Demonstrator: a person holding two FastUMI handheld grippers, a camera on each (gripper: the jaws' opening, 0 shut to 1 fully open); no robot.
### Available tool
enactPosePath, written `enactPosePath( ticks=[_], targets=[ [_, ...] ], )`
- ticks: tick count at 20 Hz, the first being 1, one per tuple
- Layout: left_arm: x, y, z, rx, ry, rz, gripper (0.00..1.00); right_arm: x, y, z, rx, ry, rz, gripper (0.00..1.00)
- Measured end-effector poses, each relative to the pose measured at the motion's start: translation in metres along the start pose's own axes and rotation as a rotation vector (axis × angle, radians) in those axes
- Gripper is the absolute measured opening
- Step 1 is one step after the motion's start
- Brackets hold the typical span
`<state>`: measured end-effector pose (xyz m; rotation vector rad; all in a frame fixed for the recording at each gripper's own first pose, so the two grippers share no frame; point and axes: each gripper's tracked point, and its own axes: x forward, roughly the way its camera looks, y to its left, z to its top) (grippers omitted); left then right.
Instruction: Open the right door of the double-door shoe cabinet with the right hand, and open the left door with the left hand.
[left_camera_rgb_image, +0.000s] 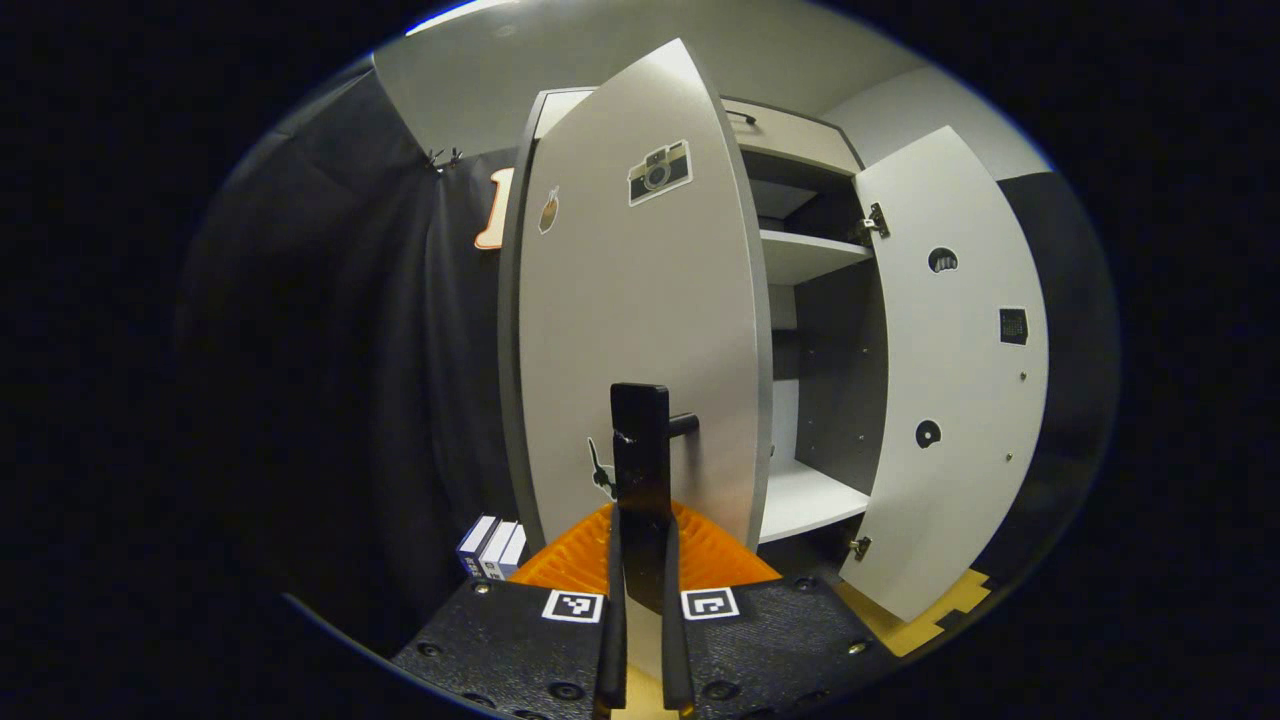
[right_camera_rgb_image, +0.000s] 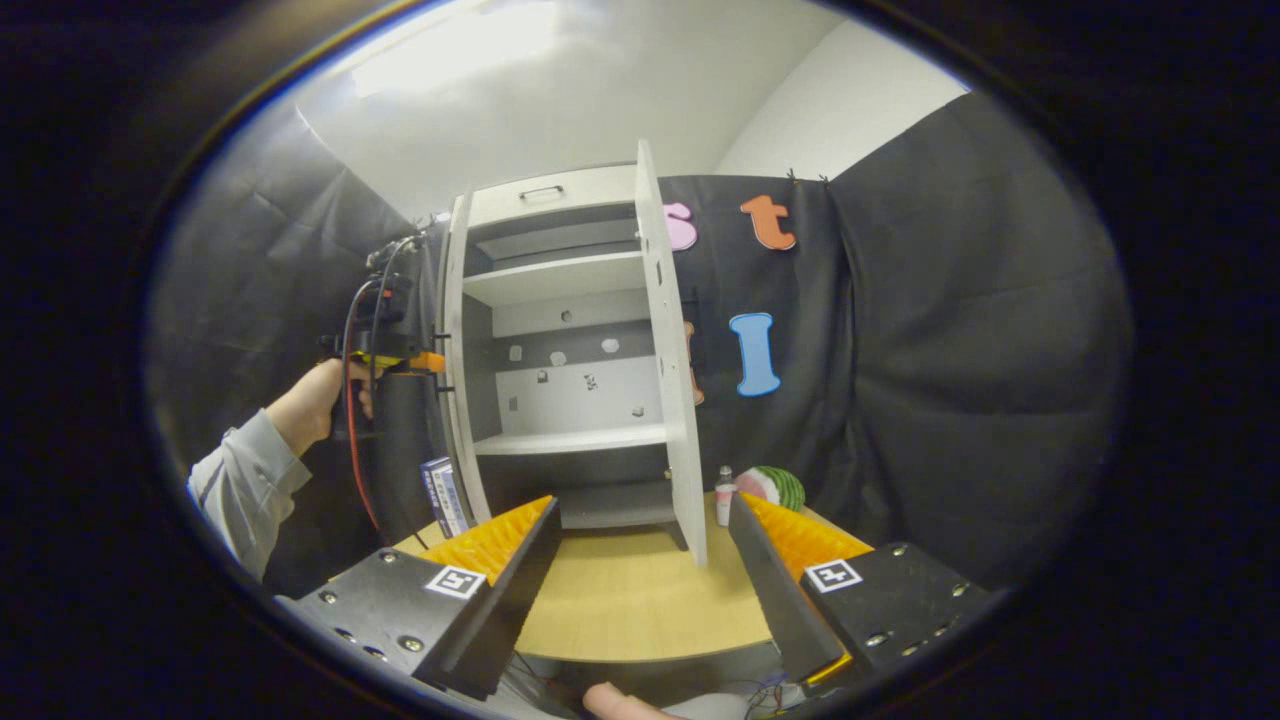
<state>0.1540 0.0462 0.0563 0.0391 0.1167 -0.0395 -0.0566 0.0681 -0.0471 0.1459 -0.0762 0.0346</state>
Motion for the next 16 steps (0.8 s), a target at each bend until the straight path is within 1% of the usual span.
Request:
enactPosePath(
  ticks=[6,7,11,12,13,14,15,16],
  targets=[
    [-0.018,0.041,0.000,0.005,0.008,0.050,0.11,-0.003,0.005,0.002,0.012,-0.011,0.009,1.00],
    [-0.021,0.051,0.000,0.006,0.010,0.066,0.08,-0.003,0.005,0.003,0.013,-0.013,0.009,1.00],
    [-0.026,0.103,-0.003,0.005,0.018,0.144,0.02,-0.005,0.010,0.006,0.012,-0.027,0.021,1.00],
    [-0.028,0.119,-0.006,0.000,0.020,0.152,0.01,-0.005,0.011,0.006,0.011,-0.027,0.023,1.00],
    [-0.027,0.120,-0.003,-0.057,0.004,0.113,0.01,-0.006,0.011,0.007,0.010,-0.028,0.027,1.00],
    [-0.029,0.121,-0.002,-0.089,0.010,0.085,0.00,-0.005,0.012,0.007,0.009,-0.026,0.029,1.00],
    [-0.029,0.123,-0.004,-0.095,0.008,0.053,0.01,-0.005,0.012,0.006,0.008,-0.023,0.028,1.00],
    [-0.027,0.125,-0.006,-0.080,-0.006,0.029,0.01,-0.004,0.012,0.006,0.007,-0.021,0.027,0.97]
  ],
)
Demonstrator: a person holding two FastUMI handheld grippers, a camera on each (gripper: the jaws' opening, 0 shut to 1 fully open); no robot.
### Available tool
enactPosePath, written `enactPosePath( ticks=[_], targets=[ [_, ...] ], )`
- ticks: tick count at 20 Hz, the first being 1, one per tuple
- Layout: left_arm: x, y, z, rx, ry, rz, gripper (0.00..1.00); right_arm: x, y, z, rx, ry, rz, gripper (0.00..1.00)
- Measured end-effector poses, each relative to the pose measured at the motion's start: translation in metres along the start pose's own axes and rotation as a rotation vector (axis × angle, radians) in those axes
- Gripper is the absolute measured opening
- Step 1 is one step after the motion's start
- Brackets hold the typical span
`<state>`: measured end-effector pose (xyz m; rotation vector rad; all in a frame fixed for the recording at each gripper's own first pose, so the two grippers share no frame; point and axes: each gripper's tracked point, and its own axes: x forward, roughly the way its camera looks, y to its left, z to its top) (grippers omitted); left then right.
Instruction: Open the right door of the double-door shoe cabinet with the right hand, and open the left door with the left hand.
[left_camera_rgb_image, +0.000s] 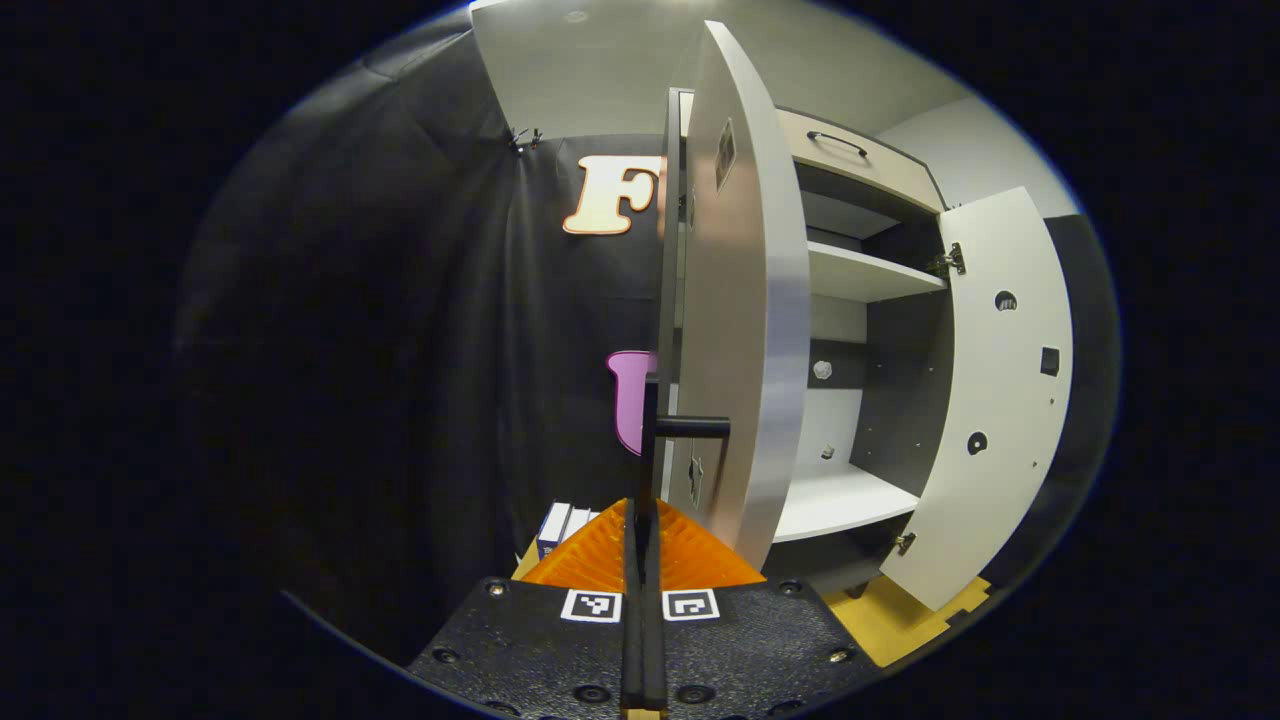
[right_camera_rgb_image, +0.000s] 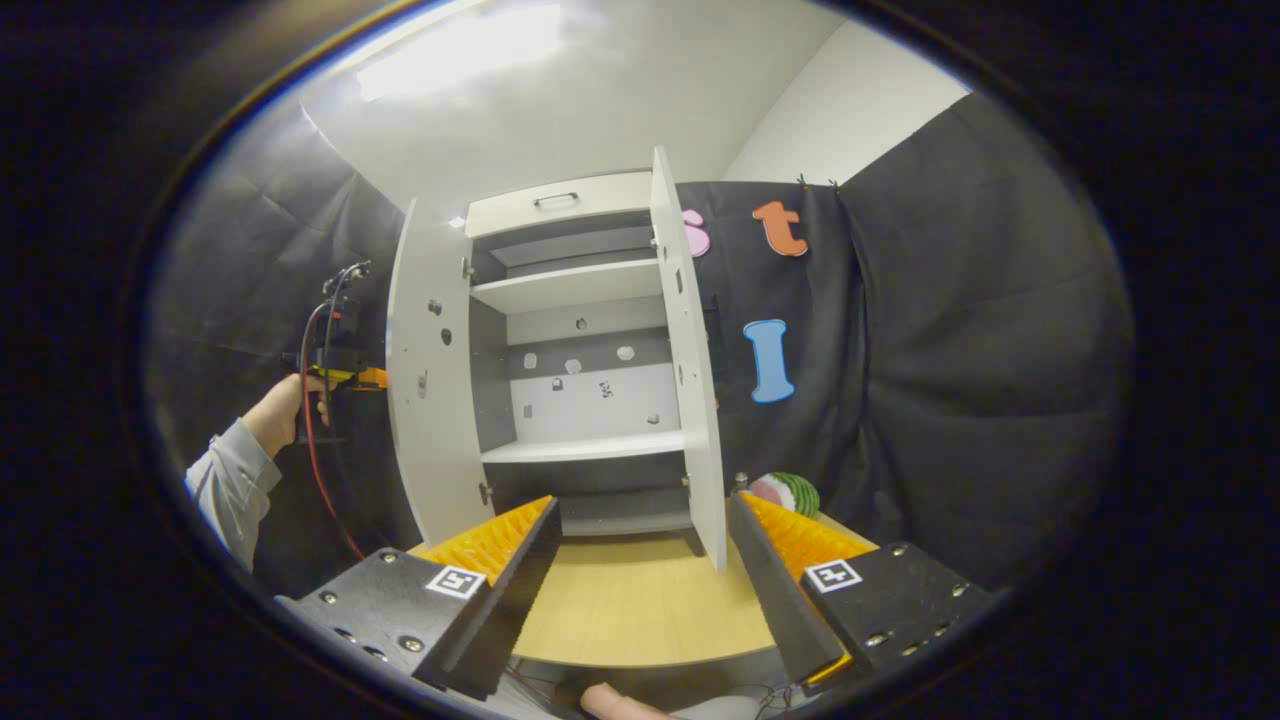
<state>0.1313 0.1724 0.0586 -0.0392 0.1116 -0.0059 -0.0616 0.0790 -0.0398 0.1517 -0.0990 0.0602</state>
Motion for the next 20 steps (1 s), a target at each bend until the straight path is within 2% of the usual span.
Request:
enactPosePath(
  ticks=[2,6,7,9,16,20],
  targets=[
    [0.002,0.001,-0.013,0.036,0.033,-0.014,0.01,-0.001,0.001,0.000,-0.008,0.002,0.003,1.00],
    [0.000,-0.003,-0.013,0.056,0.011,0.017,0.01,-0.006,0.007,0.001,-0.023,-0.004,0.001,1.00],
    [0.000,-0.002,-0.013,0.062,0.017,0.027,0.01,-0.006,0.006,0.001,-0.017,-0.004,-0.003,0.97],
    [-0.003,-0.004,-0.012,0.044,0.023,0.032,0.01,-0.006,0.005,0.001,-0.003,-0.004,-0.006,1.00],
    [-0.020,-0.007,-0.017,0.025,0.035,0.054,0.02,-0.004,0.007,-0.001,-0.014,0.002,0.000,1.00],
    [-0.047,-0.016,-0.012,0.023,0.018,0.063,0.01,-0.001,0.010,-0.001,-0.014,0.004,0.004,1.00]
  ],
)
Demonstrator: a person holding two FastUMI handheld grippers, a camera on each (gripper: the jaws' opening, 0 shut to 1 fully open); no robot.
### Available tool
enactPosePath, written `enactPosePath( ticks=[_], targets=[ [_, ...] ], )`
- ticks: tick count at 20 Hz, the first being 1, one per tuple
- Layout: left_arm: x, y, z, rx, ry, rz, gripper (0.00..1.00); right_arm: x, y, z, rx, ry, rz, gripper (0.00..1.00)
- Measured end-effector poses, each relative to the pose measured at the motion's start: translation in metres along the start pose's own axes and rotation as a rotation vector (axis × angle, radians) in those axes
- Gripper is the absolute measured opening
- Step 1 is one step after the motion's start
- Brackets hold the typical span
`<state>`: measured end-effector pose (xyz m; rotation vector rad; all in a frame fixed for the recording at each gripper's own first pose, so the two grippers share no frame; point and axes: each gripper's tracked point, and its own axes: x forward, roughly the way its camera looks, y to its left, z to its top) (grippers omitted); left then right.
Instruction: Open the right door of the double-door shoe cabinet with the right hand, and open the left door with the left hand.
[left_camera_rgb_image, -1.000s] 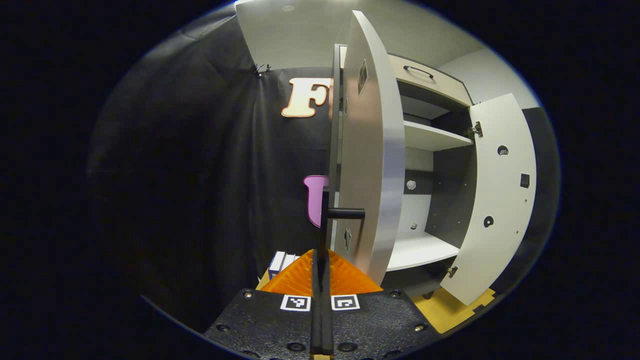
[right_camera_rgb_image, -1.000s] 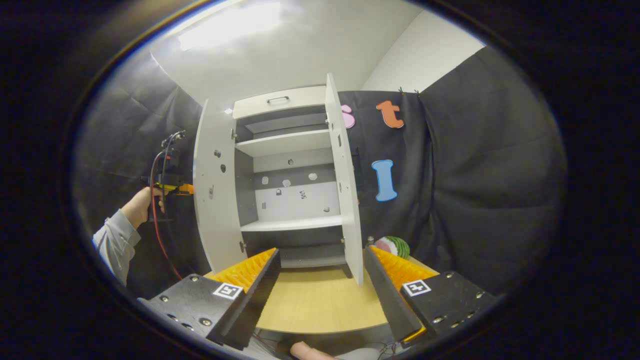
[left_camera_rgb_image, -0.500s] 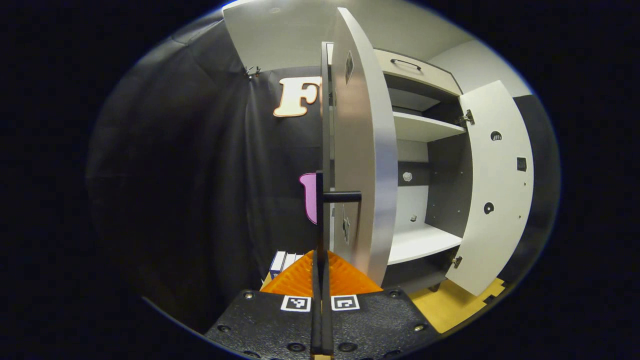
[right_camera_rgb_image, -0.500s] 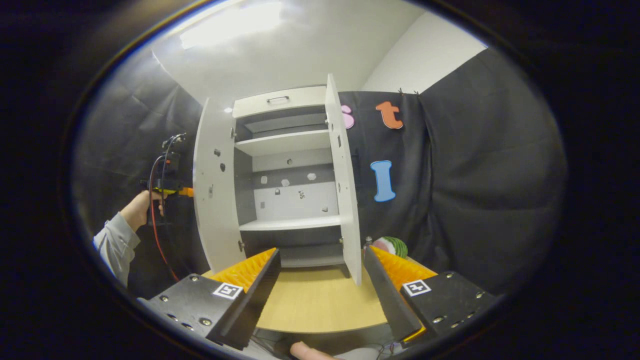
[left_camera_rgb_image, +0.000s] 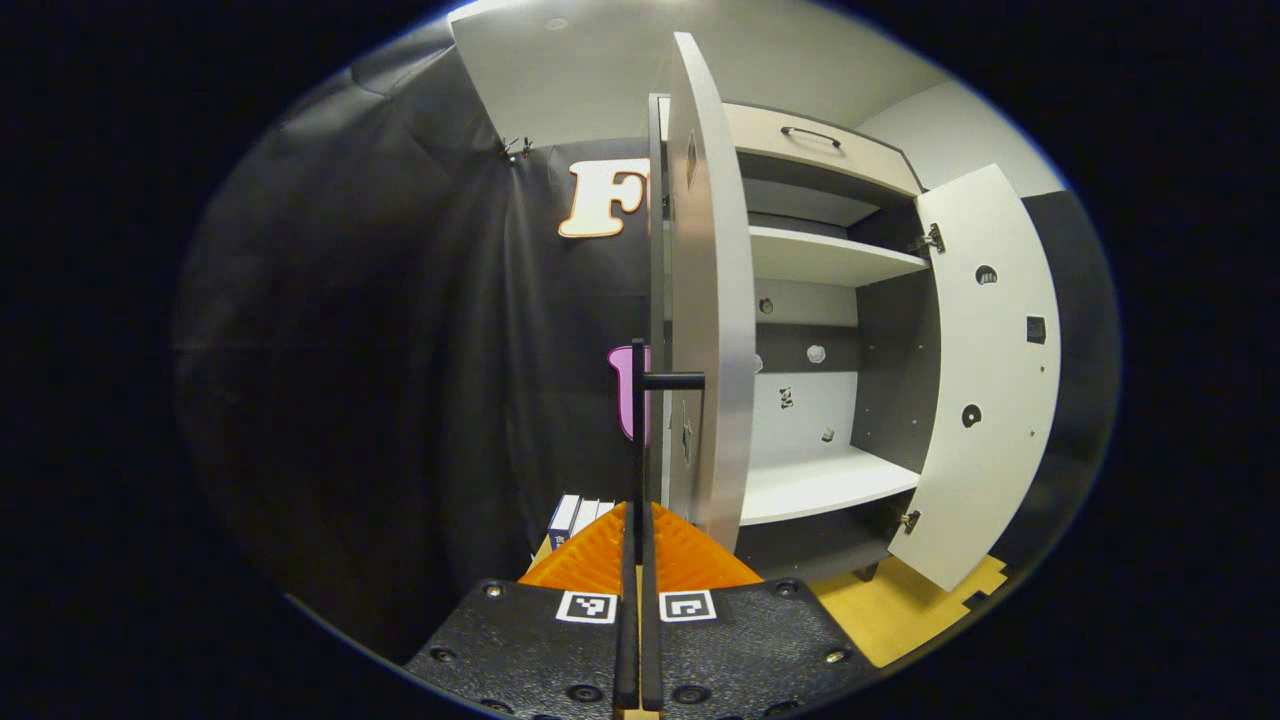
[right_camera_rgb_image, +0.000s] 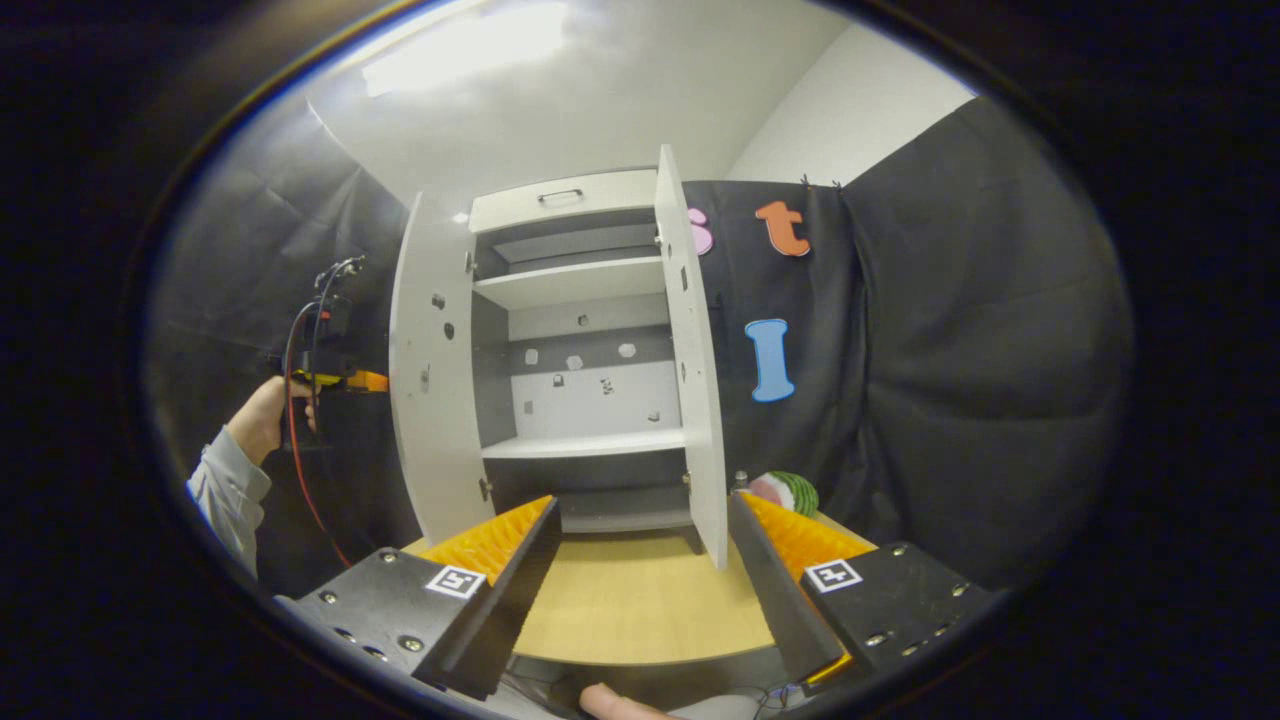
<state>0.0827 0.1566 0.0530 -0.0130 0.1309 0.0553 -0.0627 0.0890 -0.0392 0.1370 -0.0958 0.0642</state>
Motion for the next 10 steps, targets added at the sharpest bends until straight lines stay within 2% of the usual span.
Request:
enactPosePath(
  ticks=[3,6,7,10],
  targets=[
    [-0.025,0.001,0.005,-0.038,-0.018,0.034,0.02,0.000,0.001,0.000,0.004,-0.002,0.001,1.00],
    [-0.057,0.001,0.006,-0.025,-0.038,0.086,0.44,0.002,0.003,0.000,0.000,-0.002,0.003,1.00],
    [-0.066,-0.004,0.006,-0.019,-0.046,0.088,0.60,0.001,0.003,0.001,-0.002,-0.004,0.002,0.97],
    [-0.100,-0.029,-0.001,0.013,-0.072,0.053,0.83,-0.003,0.002,0.006,0.000,-0.014,-0.002,1.00]
  ],
)
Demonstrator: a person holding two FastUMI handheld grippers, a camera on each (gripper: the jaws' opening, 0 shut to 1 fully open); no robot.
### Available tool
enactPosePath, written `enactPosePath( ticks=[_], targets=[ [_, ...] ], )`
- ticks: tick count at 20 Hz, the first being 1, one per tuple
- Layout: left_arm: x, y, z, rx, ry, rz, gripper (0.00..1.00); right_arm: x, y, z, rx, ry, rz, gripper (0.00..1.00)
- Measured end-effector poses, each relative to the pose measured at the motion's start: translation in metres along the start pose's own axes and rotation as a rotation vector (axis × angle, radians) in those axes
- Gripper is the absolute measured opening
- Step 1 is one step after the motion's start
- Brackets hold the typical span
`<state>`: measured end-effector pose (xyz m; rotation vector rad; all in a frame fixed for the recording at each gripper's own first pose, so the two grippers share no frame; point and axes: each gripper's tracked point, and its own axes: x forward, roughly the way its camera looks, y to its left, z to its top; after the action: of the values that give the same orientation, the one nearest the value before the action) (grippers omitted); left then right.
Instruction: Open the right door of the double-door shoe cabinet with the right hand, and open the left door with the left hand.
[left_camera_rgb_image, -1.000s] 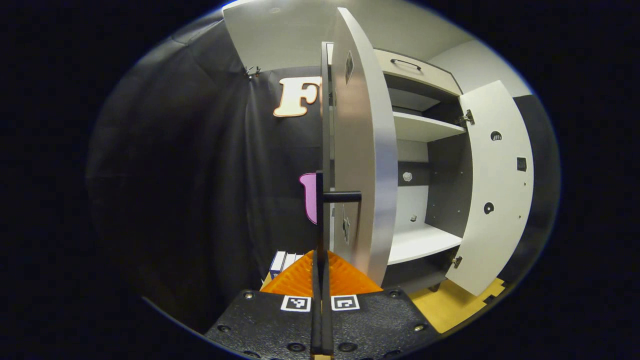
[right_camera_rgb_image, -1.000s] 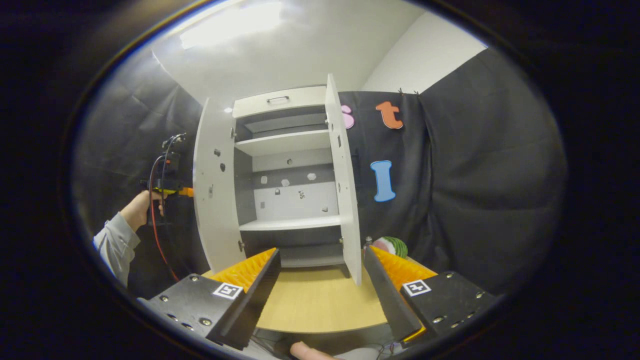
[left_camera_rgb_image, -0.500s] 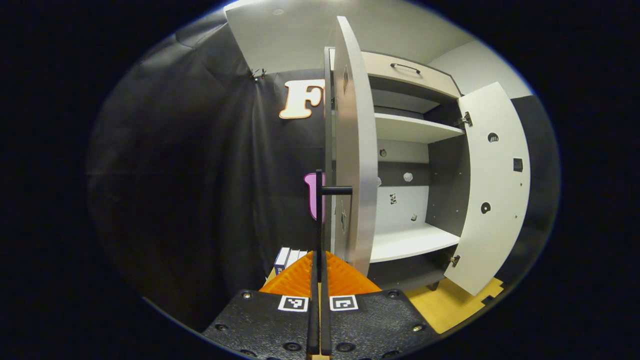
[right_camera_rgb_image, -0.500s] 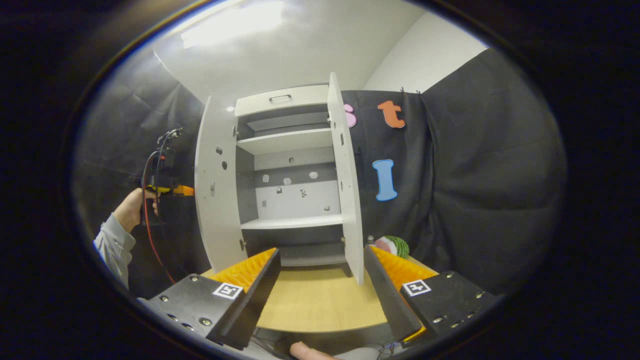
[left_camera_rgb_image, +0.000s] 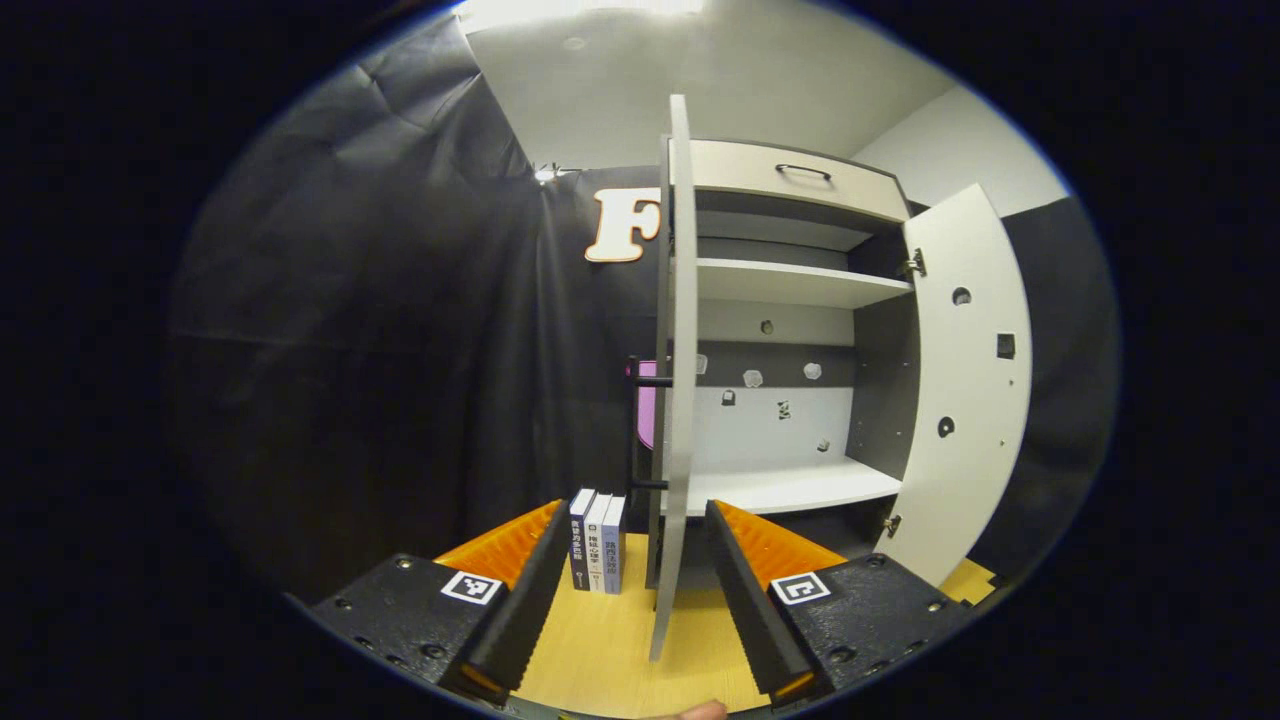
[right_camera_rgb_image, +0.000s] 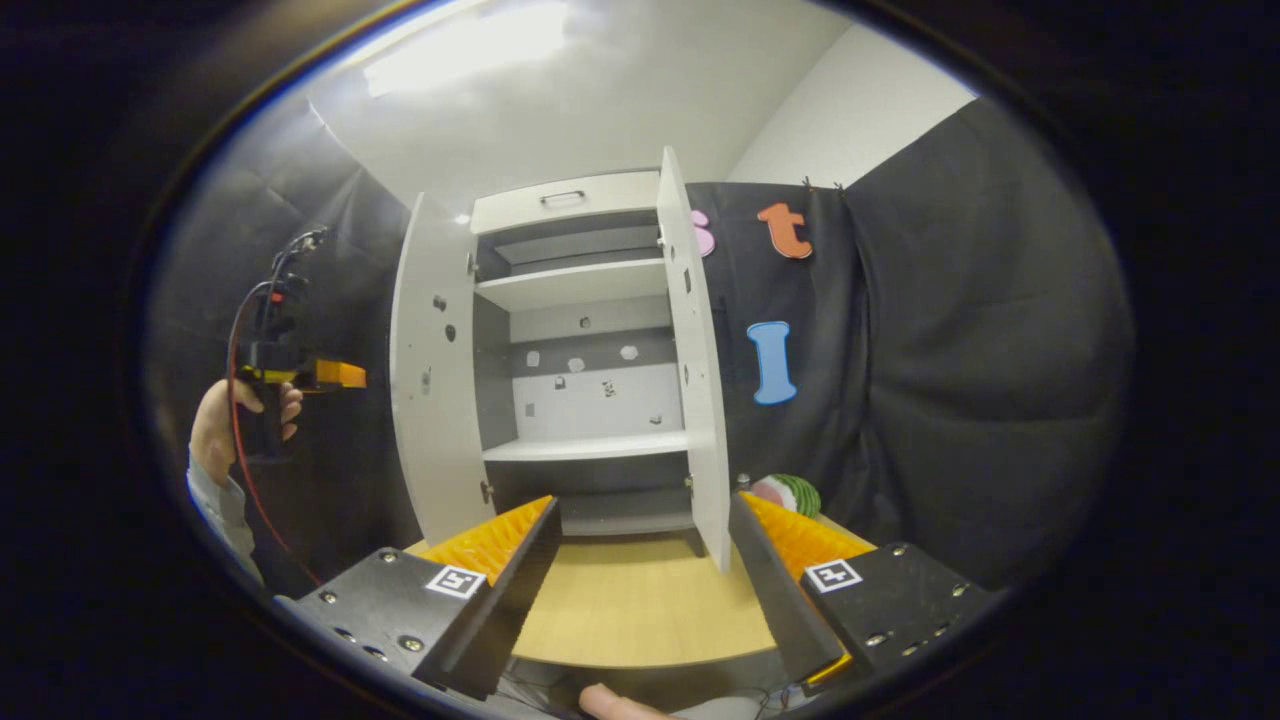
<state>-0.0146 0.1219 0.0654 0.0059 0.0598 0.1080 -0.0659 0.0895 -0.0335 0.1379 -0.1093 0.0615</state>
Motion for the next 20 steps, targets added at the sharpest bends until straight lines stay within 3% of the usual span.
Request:
enactPosePath(
  ticks=[2,12,13,20],
  targets=[
    [-0.024,-0.013,-0.006,0.012,-0.021,-0.014,0.99,-0.003,-0.005,0.006,0.002,-0.007,-0.011,1.00],
    [-0.121,-0.066,-0.076,0.004,-0.050,-0.052,0.97,-0.007,-0.019,0.015,0.023,-0.024,-0.029,1.00],
    [-0.124,-0.069,-0.083,-0.001,-0.042,-0.056,0.96,-0.008,-0.019,0.014,0.019,-0.019,-0.031,0.96],
    [-0.124,-0.080,-0.109,0.005,-0.021,-0.069,0.97,-0.015,-0.006,0.010,-0.012,-0.018,-0.012,1.00]
  ],
)
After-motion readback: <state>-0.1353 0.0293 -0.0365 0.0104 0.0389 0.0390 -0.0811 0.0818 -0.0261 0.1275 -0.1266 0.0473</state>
